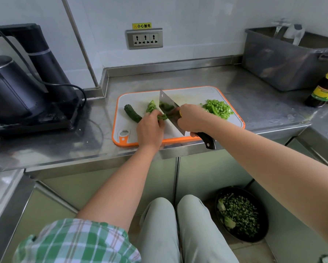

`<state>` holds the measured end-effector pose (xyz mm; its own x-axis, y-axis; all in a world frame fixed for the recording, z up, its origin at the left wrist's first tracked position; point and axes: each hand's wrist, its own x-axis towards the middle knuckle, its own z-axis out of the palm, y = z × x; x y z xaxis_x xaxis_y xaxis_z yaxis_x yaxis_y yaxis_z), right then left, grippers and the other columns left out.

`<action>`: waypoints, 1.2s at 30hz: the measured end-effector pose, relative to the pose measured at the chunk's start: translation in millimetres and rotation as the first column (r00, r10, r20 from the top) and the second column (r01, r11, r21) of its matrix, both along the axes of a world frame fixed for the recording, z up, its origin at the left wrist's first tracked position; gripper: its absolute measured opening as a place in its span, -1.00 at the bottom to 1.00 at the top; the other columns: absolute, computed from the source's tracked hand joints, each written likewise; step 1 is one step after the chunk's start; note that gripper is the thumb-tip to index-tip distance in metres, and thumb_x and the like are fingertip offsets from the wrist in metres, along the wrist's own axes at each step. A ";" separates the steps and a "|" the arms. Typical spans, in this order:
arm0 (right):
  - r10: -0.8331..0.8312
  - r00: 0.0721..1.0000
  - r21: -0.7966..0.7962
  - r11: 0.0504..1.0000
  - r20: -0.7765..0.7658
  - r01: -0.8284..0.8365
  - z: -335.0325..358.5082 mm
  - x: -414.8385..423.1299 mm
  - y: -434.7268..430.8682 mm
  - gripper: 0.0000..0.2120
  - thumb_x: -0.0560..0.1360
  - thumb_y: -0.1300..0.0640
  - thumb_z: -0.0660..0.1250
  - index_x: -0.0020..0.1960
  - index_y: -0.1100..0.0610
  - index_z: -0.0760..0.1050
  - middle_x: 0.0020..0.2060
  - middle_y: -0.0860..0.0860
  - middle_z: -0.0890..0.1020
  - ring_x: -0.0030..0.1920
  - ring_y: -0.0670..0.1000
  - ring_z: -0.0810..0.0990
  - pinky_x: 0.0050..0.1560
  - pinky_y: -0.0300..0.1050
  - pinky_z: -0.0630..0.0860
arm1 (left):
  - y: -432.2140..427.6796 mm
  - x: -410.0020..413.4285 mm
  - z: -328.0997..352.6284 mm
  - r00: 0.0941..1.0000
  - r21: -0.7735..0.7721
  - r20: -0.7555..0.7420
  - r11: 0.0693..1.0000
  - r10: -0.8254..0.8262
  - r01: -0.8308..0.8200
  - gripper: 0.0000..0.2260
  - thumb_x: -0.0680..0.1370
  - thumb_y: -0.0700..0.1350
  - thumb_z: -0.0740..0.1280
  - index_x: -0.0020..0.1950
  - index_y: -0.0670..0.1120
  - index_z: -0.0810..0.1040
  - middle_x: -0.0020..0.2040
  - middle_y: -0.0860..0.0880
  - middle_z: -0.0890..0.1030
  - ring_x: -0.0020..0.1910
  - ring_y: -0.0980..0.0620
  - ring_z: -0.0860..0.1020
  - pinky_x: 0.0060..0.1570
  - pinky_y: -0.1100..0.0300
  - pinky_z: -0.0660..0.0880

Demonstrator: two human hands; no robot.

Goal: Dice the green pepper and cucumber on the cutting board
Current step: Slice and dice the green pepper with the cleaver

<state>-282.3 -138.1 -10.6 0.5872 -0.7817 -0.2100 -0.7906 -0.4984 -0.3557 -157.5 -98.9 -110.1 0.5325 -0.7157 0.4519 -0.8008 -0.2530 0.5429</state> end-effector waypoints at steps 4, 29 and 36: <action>0.008 0.995 0.036 0.999 -0.098 -0.004 9.9 6.5 -0.7 -0.95 0.47 0.40 0.16 -0.11 0.33 0.39 -0.42 0.17 0.48 -0.52 0.07 0.47 -0.53 -0.22 0.37 | -0.9 0.1 -1.8 1.000 -0.008 0.004 1.000 0.006 -0.006 -0.85 0.52 -0.21 0.25 0.02 -0.09 0.58 -0.07 -0.12 0.61 -0.09 -0.16 0.55 -0.25 0.15 0.27; -0.234 0.919 0.084 0.972 0.318 0.219 -25.5 -17.4 -31.3 -0.91 0.57 0.27 0.06 0.06 0.23 0.30 -0.27 0.16 0.48 -0.50 0.09 0.54 -0.55 -0.15 0.44 | 2.2 10.4 14.1 0.927 -0.006 0.293 0.970 0.233 -0.242 -0.68 0.46 0.15 0.26 -0.06 -0.05 0.63 -0.14 -0.14 0.59 -0.05 -0.18 0.48 -0.08 0.02 0.37; -0.199 0.941 0.131 0.977 0.273 0.169 -29.9 -24.8 -37.8 -0.85 0.61 0.17 0.11 0.01 0.26 0.37 -0.35 0.16 0.51 -0.53 0.10 0.52 -0.64 -0.25 0.38 | -33.0 24.9 21.4 0.934 0.297 0.259 0.899 0.248 -0.321 -0.61 0.52 0.20 0.29 0.09 -0.11 0.56 0.07 -0.14 0.61 0.17 -0.19 0.40 0.13 -0.01 0.27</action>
<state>-307.1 -175.9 -40.4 0.4824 -0.8644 -0.1421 -0.7238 -0.3020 -0.6204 -132.6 -131.9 -88.7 0.6547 -0.6747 0.3407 -0.7530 -0.6215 0.2163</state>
